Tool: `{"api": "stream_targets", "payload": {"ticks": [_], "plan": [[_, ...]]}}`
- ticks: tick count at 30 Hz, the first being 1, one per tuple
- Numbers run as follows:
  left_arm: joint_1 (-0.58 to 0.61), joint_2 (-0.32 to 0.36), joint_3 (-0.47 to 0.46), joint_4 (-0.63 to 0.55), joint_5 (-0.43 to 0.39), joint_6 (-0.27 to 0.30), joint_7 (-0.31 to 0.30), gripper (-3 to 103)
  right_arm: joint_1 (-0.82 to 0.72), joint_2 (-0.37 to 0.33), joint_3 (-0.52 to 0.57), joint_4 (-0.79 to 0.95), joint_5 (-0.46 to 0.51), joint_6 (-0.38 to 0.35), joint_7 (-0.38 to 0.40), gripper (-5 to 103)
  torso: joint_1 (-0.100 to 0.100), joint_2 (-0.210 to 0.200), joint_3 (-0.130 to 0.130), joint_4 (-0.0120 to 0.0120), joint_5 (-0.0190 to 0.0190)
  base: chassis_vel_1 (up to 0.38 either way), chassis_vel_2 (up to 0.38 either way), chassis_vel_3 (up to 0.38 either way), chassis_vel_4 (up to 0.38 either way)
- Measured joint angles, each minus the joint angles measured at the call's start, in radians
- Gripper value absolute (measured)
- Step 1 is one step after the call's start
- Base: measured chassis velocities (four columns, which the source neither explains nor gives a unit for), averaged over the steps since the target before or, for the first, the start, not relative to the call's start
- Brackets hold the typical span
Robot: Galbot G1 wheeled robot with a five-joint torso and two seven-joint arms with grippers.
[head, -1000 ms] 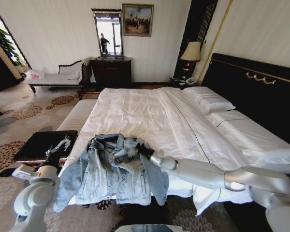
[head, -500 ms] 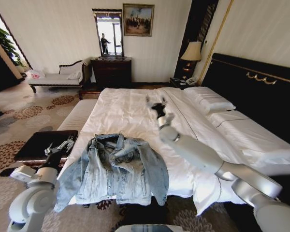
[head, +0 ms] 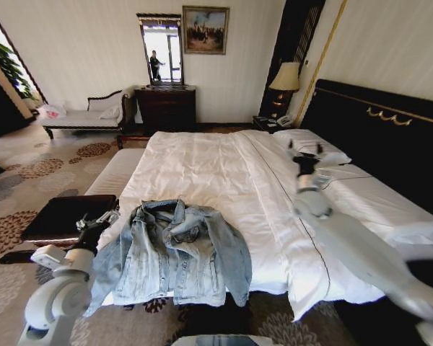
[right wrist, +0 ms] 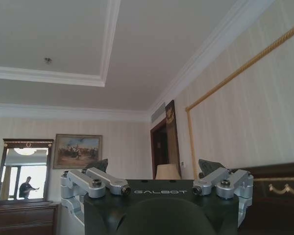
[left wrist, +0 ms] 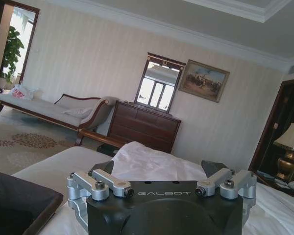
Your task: Pick up the clothes from the bed and hang them on the clothes hanger.
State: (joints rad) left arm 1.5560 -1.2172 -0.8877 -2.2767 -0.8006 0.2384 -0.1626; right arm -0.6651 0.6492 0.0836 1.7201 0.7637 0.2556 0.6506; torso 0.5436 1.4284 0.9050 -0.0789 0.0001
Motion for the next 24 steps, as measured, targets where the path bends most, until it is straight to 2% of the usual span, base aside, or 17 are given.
{"api": "stream_targets", "payload": {"ticks": [1,2,4,5,6,8,9,10,12,14,15,17,21,22,24], "plan": [[0.004,-0.004,0.003,-0.001,0.004,0.0,0.0,100,-0.095,-0.025,0.084,0.041,-0.025,-0.011,-0.019,100,0.0,0.0,0.0,0.0,-0.0006,0.0,0.0,0.0,0.0],[0.004,-0.004,0.003,-0.001,0.004,0.0,0.0,100,-0.095,-0.025,0.084,0.041,-0.025,-0.011,-0.019,100,0.0,0.0,0.0,0.0,-0.0006,0.0,0.0,0.0,0.0],[0.016,-0.015,0.004,-0.013,0.011,-0.002,0.002,100,-0.284,-0.047,0.239,0.112,-0.079,-0.032,-0.024,100,0.0,0.0,0.0,-0.0003,0.0009,0.0,0.0,0.0,0.0],[0.018,-0.017,0.005,-0.016,0.015,-0.002,0.002,100,-0.345,-0.047,0.296,0.141,-0.093,-0.038,-0.02,100,0.0,0.0,0.0,-0.0001,0.0004,0.0,0.0,0.0,0.0],[0.018,-0.017,0.005,-0.016,0.015,-0.002,0.002,100,-0.345,-0.047,0.296,0.141,-0.093,-0.038,-0.02,100,0.0,0.0,0.0,-0.0001,0.0004,0.0,0.0,0.0,0.0],[0.02,-0.021,0.013,-0.022,0.025,-0.002,0.002,100,-0.482,-0.029,0.409,0.219,-0.104,-0.062,-0.012,100,0.0,0.0,0.0,0.0,-0.0006,0.0,0.0,0.0,0.0],[0.023,-0.024,0.023,-0.027,0.048,0.0,0.001,100,-0.631,0.022,0.504,0.317,-0.112,-0.086,-0.016,100,0.0,0.0,0.0,-0.0006,0.0003,0.0,0.0,0.0,0.0],[0.023,-0.024,0.023,-0.027,0.048,0.0,0.001,100,-0.631,0.022,0.504,0.317,-0.112,-0.086,-0.016,100,0.0,0.0,0.0,-0.0006,0.0003,0.0,0.0,0.0,0.0],[0.027,-0.027,0.03,-0.026,0.115,0.003,-0.001,100,-0.731,0.09,0.528,0.385,-0.145,-0.07,-0.041,100,0.0,0.0,0.0,-0.0006,-0.0008,0.0,0.0,0.0,0.0],[0.035,-0.028,0.031,-0.019,0.185,0.002,0.002,100,-0.754,0.13,0.497,0.392,-0.173,-0.047,-0.063,100,0.0,0.0,0.0,-0.0005,0.0001,0.0,0.0,0.0,0.0],[0.035,-0.028,0.031,-0.019,0.185,0.002,0.002,100,-0.754,0.13,0.497,0.392,-0.173,-0.047,-0.063,100,0.0,0.0,0.0,-0.0005,0.0001,0.0,0.0,0.0,0.0],[0.054,-0.033,0.031,-0.019,0.239,-0.005,0.022,100,-0.731,0.161,0.436,0.378,-0.199,-0.026,-0.103,100,0.0,0.0,0.0,0.0003,-0.0002,0.0,0.0,0.0,0.0],[0.075,-0.04,0.03,-0.034,0.239,-0.013,0.053,100,-0.709,0.165,0.399,0.36,-0.208,-0.013,-0.154,100,0.0,0.0,0.0,0.0006,-0.0001,0.0,0.0,0.0,0.0],[0.098,-0.049,0.027,-0.05,0.25,-0.035,0.092,100,-0.693,0.158,0.367,0.343,-0.226,-0.008,-0.181,100,0.0,0.0,0.0,0.0003,-0.0002,0.0,0.0,0.0,0.0],[0.118,-0.061,0.027,-0.065,0.263,-0.051,0.108,100,-0.689,0.158,0.345,0.333,-0.232,0.007,-0.213,100,0.0,0.0,0.0,0.0002,-0.0001,0.0,0.0,0.0,0.0]]}}
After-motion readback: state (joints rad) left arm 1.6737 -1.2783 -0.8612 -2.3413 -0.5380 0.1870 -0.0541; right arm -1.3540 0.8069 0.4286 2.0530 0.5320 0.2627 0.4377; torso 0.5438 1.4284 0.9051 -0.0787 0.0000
